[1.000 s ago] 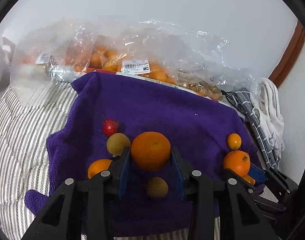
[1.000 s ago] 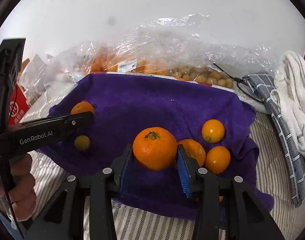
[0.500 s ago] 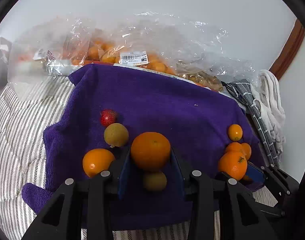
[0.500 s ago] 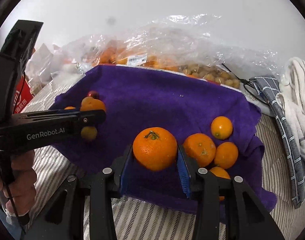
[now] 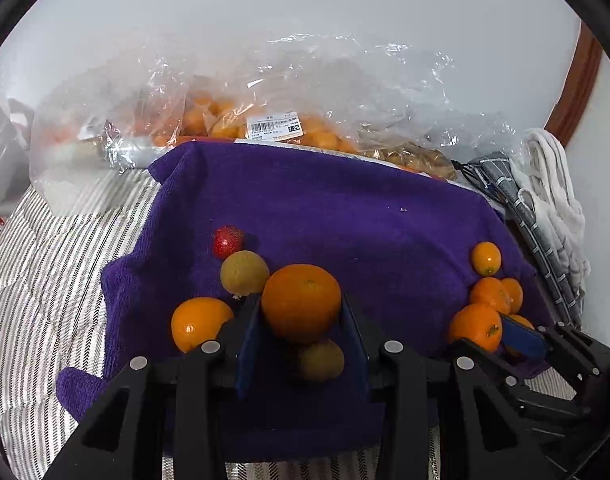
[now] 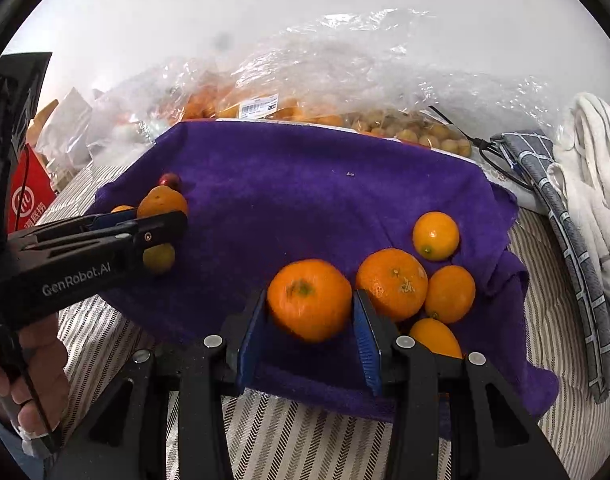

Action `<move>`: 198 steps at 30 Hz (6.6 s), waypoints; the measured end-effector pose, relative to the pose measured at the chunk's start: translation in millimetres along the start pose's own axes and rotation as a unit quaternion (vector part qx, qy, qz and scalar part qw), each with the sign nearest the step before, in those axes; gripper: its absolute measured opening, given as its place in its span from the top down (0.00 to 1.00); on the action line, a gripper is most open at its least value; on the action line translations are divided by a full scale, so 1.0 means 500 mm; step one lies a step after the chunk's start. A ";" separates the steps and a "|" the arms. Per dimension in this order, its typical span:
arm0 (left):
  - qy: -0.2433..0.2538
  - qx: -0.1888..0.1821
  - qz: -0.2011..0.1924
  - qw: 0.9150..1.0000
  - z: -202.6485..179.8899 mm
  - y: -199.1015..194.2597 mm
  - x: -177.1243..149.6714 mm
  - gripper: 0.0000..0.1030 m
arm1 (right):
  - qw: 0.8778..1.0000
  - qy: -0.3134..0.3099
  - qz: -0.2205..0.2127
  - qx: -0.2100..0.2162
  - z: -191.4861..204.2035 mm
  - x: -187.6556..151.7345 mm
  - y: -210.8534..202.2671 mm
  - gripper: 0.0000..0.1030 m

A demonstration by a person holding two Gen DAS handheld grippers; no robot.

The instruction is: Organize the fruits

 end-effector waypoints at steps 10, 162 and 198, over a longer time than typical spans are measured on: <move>-0.006 -0.006 0.012 1.000 0.003 0.012 -0.002 0.62 | 1.000 0.005 -0.004 0.003 0.000 -0.002 0.000 0.60; 0.042 0.037 -0.192 0.980 -0.038 -0.655 -0.216 0.20 | 0.973 0.093 -0.170 -0.123 0.048 -0.266 -0.690 0.03; 0.045 0.034 -0.193 0.980 -0.039 -0.661 -0.212 0.20 | 0.973 0.088 -0.173 -0.128 0.056 -0.259 -0.700 0.03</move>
Point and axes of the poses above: each gripper's, at about its wrist camera, not at the fingertips, and y roughly the way its jaws point, z to its left, x to its top, the point moved 6 cm from there along y, roughly the way its jaws point, and after that the axes turned 5 degrees about -y, right-handed, at the moved point
